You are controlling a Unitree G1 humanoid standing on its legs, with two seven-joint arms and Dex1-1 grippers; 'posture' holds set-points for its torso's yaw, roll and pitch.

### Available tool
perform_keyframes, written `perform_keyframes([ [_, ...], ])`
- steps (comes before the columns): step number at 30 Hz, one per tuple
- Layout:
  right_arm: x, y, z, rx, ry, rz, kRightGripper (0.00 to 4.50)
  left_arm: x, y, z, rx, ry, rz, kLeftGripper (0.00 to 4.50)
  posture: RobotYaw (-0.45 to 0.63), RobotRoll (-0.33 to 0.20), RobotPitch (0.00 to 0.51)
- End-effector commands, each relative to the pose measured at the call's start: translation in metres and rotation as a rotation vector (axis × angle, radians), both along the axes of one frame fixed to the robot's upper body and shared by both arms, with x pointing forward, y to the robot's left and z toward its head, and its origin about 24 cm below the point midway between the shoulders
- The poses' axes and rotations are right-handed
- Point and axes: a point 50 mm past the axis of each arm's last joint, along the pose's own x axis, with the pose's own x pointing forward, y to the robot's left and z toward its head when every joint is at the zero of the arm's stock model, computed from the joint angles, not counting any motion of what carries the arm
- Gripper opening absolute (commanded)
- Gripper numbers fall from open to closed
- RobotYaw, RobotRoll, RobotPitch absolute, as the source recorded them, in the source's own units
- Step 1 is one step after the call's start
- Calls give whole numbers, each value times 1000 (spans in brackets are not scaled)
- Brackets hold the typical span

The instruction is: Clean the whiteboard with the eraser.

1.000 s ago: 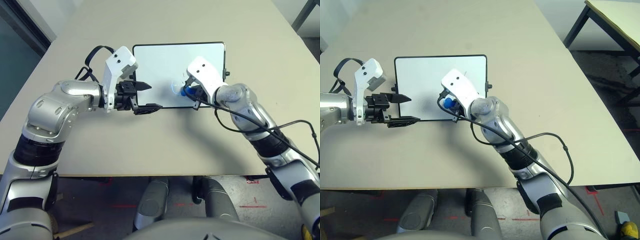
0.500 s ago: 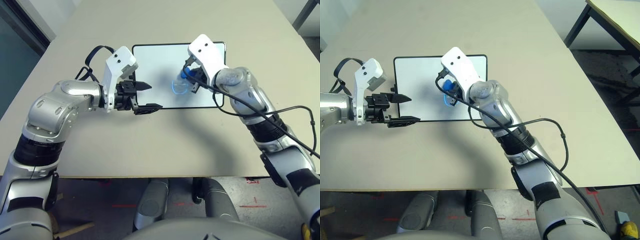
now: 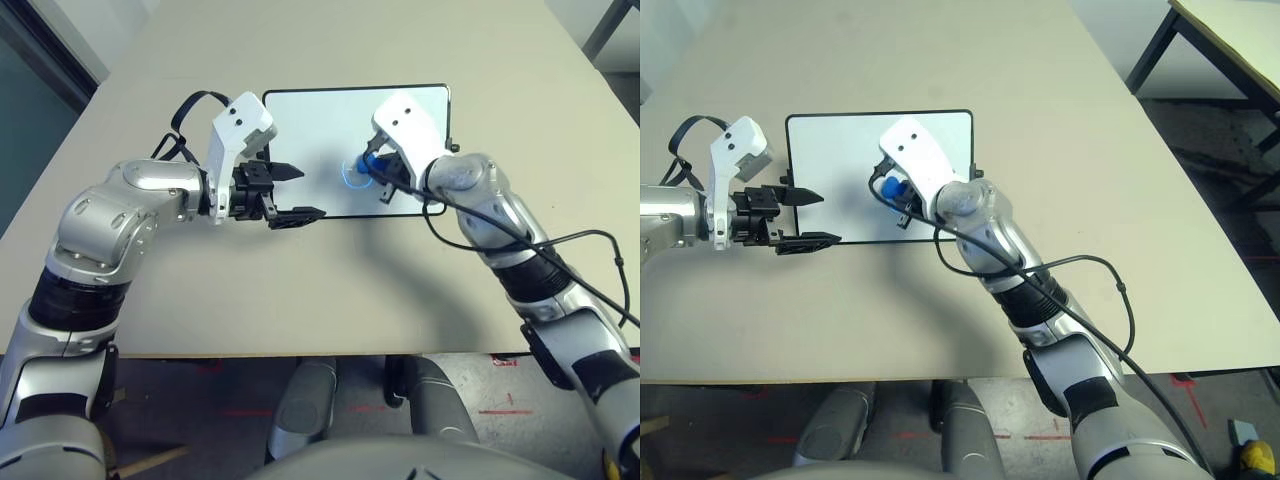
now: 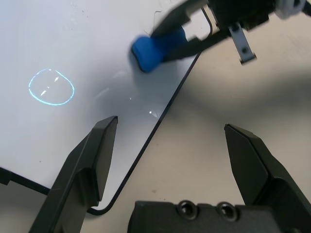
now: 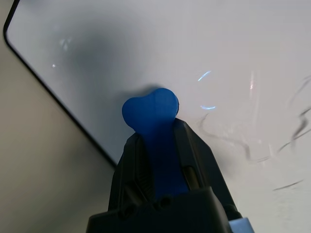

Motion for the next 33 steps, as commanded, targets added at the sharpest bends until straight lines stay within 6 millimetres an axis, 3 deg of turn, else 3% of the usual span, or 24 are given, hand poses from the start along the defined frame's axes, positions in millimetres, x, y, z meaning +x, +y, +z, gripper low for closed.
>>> perform_keyframes([
  [1,-4,-4,-14,-41,53,-6,803,0,-1,-1,14,2,-8,4500,174,0,170],
  [7,12,-22,-3,-43,11,-91,803,0,-1,-1,14,0,-9,4500,174,0,170],
  [14,37,-42,30,-7,-88,-197,803,2,-2,-2,10,-3,-11,4500,159,0,167],
  [22,48,-48,55,52,-176,-246,803,2,-4,-2,6,-3,-12,4500,161,0,168],
  [27,49,-49,52,54,-170,-255,802,3,-3,-2,7,-4,-12,4500,161,0,167],
  [33,34,-40,23,54,-51,-192,802,3,-4,-1,8,-4,-15,4500,158,0,168],
])
